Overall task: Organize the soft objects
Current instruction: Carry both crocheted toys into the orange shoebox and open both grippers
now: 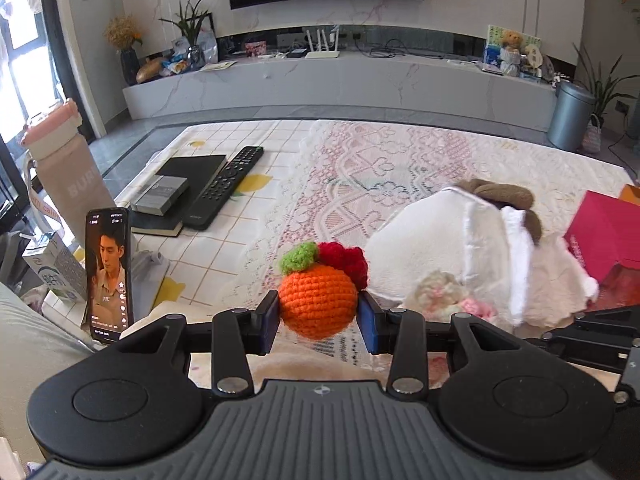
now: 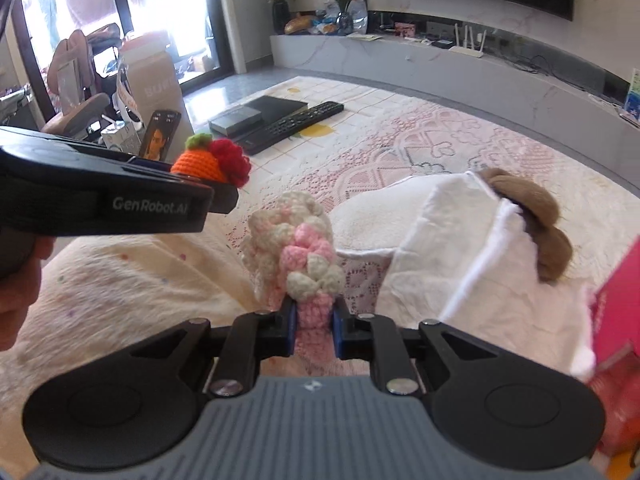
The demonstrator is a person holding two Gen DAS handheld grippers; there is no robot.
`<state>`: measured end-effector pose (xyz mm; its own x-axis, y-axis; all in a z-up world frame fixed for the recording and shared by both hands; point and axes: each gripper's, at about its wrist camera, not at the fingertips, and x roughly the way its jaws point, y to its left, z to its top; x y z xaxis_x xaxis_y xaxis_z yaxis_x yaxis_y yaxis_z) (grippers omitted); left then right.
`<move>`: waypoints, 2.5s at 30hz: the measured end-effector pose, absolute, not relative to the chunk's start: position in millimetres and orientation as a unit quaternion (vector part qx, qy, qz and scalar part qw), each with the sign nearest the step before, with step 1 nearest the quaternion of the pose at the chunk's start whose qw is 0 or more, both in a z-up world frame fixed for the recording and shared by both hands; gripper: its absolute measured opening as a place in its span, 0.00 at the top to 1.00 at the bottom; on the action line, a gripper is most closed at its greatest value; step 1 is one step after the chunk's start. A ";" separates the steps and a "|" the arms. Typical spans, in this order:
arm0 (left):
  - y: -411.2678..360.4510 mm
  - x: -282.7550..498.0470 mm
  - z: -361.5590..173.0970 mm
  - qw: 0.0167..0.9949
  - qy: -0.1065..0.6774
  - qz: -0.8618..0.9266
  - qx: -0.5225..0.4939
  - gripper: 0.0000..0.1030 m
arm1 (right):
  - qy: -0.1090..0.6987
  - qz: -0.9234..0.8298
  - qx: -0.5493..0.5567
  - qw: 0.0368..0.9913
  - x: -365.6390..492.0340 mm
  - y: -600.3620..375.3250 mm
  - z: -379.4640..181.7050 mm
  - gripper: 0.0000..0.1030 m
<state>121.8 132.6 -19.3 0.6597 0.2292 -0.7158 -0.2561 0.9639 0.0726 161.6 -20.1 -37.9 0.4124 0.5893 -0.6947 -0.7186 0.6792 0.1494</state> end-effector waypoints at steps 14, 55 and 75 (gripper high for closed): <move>41.3 112.8 10.0 0.931 0.364 0.022 0.005 0.55 | 0.318 0.223 0.015 0.922 114.8 -170.2 21.9 0.85; -207.2 294.6 -62.2 0.869 0.391 -0.237 0.189 0.55 | 0.430 -0.017 -0.001 0.903 272.2 -365.8 -50.2 0.82; -203.9 275.4 -49.6 0.888 0.339 -0.249 0.185 0.26 | 0.399 -0.043 -0.058 0.914 259.9 -353.5 -38.2 0.50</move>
<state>275.4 -203.9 -49.6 0.6466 -0.3171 -0.6938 0.5672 0.8080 0.1593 259.9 -353.5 -38.2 0.6777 -0.1257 -0.7246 0.0324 0.9894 -0.1414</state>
